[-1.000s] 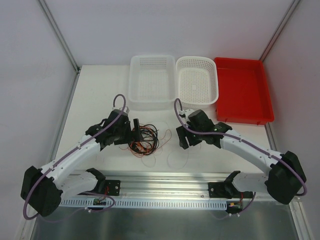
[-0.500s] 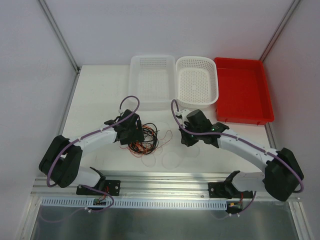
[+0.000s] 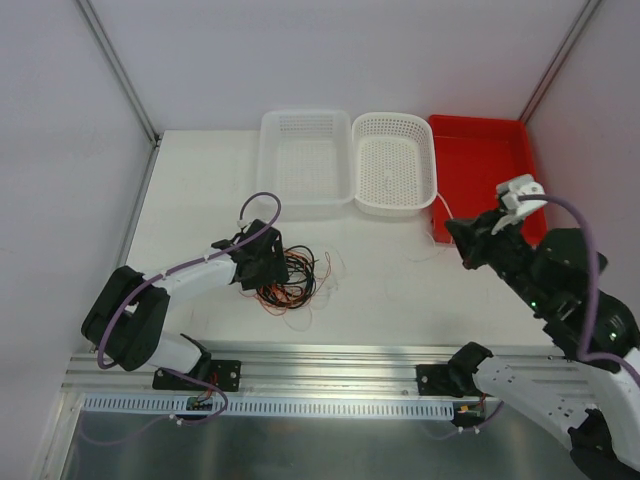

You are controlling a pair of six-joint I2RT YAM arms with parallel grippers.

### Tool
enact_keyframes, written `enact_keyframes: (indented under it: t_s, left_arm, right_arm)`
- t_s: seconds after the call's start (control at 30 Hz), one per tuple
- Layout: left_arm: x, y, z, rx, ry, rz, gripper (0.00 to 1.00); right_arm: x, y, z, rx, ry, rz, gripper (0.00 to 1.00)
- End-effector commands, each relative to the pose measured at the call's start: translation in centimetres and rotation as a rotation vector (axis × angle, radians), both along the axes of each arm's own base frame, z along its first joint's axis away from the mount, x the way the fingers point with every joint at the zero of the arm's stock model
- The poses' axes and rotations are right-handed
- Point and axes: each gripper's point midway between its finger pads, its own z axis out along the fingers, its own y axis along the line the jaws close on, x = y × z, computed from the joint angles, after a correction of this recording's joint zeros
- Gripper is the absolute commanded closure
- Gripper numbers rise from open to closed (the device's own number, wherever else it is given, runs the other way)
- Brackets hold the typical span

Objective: Untangle the cables

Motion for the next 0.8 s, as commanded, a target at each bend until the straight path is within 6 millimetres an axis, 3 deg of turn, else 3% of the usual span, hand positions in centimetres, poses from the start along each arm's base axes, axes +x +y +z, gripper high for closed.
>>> enact_keyframes:
  t_s: [0.0, 0.2, 0.43, 0.5, 0.63, 0.73, 0.77]
  left_arm:
    - [-0.9, 0.5, -1.6, 0.026, 0.038, 0.016, 0.29]
    - [-0.4, -0.4, 2.5, -0.066, -0.065, -0.01, 0.2]
    - [0.2, 0.1, 11.3, -0.13, -0.278, -0.076, 0.09]
    - [0.2, 1.0, 13.7, -0.115, -0.349, -0.094, 0.04]
    - [0.2, 3.6, 16.4, -0.04, -0.455, -0.111, 0.01]
    - [-0.2, 5.7, 17.6, 0.028, -0.535, -0.119, 0.01]
    - [-0.4, 6.3, 17.1, 0.052, -0.538, -0.118, 0.01]
  right_arm:
    - [-0.2, -3.8, 1.7, -0.051, -0.049, -0.142, 0.99]
    - [1.4, -5.5, 2.3, -0.074, -0.062, -0.282, 0.99]
    - [4.5, -7.2, 3.2, -0.078, -0.079, -0.488, 0.99]
    - [5.9, -7.2, 3.6, -0.063, -0.084, -0.534, 0.99]
    - [8.7, -8.6, 4.0, -0.08, -0.075, -0.653, 0.99]
    - [10.7, -9.8, 4.2, -0.065, -0.069, -0.701, 0.99]
    - [11.6, -9.5, 4.2, -0.058, -0.056, -0.692, 0.99]
